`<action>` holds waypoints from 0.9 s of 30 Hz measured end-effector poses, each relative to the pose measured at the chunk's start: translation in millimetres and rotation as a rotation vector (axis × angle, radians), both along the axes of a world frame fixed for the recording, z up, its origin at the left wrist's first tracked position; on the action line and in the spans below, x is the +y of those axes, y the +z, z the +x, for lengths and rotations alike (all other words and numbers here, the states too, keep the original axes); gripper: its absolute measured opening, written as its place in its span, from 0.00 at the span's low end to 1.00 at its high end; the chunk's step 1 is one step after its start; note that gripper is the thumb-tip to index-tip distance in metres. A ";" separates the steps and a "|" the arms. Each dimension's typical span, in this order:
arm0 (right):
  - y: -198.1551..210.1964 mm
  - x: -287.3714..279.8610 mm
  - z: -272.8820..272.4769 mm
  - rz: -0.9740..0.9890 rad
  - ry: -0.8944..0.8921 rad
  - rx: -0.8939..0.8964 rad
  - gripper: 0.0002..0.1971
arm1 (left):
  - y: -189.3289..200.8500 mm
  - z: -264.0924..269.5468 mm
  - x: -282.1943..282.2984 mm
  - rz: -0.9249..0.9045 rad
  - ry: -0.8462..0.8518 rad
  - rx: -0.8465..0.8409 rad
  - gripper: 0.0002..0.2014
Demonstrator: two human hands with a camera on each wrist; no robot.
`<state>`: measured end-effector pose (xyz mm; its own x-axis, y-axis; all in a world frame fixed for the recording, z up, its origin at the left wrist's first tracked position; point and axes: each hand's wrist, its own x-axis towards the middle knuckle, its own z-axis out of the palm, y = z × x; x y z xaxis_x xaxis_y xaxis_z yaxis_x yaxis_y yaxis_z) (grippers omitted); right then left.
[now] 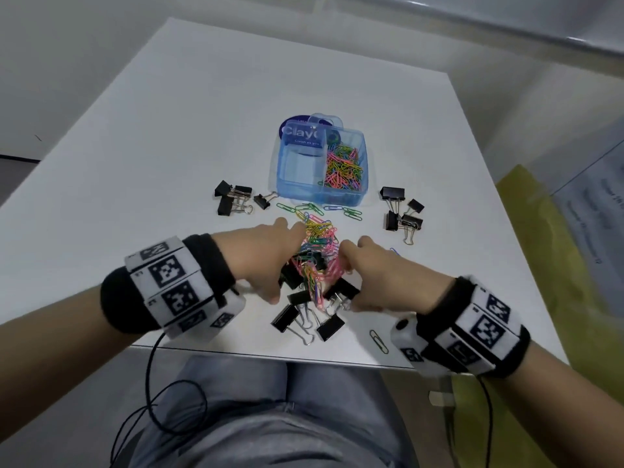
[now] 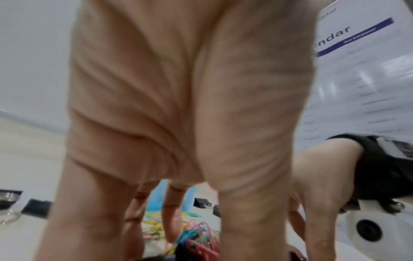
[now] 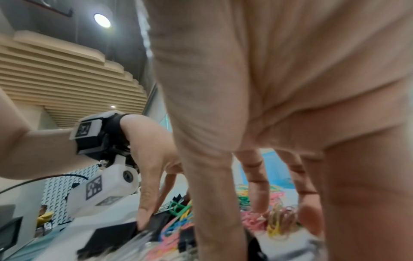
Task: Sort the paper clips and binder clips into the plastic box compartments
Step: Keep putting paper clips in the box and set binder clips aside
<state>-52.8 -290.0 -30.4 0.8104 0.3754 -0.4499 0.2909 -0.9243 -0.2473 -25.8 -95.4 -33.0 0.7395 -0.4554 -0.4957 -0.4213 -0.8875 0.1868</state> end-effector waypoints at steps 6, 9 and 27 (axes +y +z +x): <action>6.0 -8.5 19.6 -0.015 0.031 -0.122 0.26 | 9.1 21.9 2.9 -0.054 -0.002 -0.085 0.33; 7.4 -7.2 18.8 0.012 0.077 -0.160 0.23 | 9.9 26.4 -2.8 -0.067 -0.033 -0.191 0.26; 14.4 -22.9 32.3 0.232 -0.089 -0.246 0.05 | 9.4 43.9 -13.7 -0.129 -0.296 0.020 0.24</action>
<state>-20.4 -312.9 -16.0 0.9179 0.3681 -0.1479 0.2890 -0.8759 -0.3863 18.0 -109.1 -23.6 0.5560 -0.7093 -0.4333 -0.6527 -0.6954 0.3007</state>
